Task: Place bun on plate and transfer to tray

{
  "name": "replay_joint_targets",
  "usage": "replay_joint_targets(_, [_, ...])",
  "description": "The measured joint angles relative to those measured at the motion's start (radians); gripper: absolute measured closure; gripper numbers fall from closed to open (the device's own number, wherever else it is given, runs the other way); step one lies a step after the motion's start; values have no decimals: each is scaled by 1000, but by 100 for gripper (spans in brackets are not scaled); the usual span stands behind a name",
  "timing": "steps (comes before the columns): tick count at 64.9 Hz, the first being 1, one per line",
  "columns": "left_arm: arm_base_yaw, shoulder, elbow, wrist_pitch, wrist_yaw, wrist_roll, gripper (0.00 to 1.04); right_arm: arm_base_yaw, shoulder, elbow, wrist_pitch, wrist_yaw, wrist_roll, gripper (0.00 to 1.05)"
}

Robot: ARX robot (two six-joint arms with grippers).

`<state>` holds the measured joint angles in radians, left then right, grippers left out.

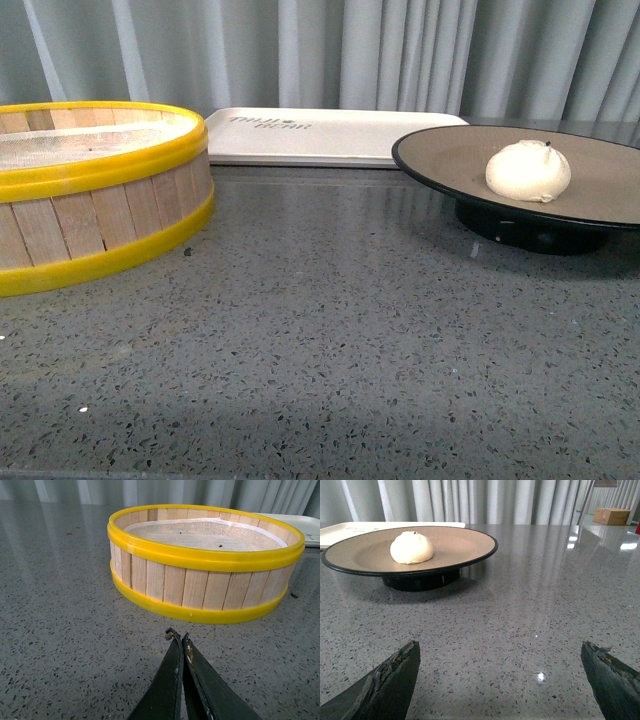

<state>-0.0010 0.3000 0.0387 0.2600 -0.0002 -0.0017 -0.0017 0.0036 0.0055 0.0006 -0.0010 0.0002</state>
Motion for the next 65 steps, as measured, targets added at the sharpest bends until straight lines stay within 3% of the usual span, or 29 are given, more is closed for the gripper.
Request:
replay_joint_targets(33, [0,-126,-13,-82,0,0,101,0,0,0,0,0,0,8])
replay_joint_targets(41, [0,-268,-13,-252,0,0,101,0,0,0,0,0,0,8])
replay_joint_targets(59, [0,-296,-13,-259,0,-1,101,0,0,0,0,0,0,8])
replay_joint_targets(65, [0,-296,-13,-259,0,-1,84,0,0,0,0,0,0,8])
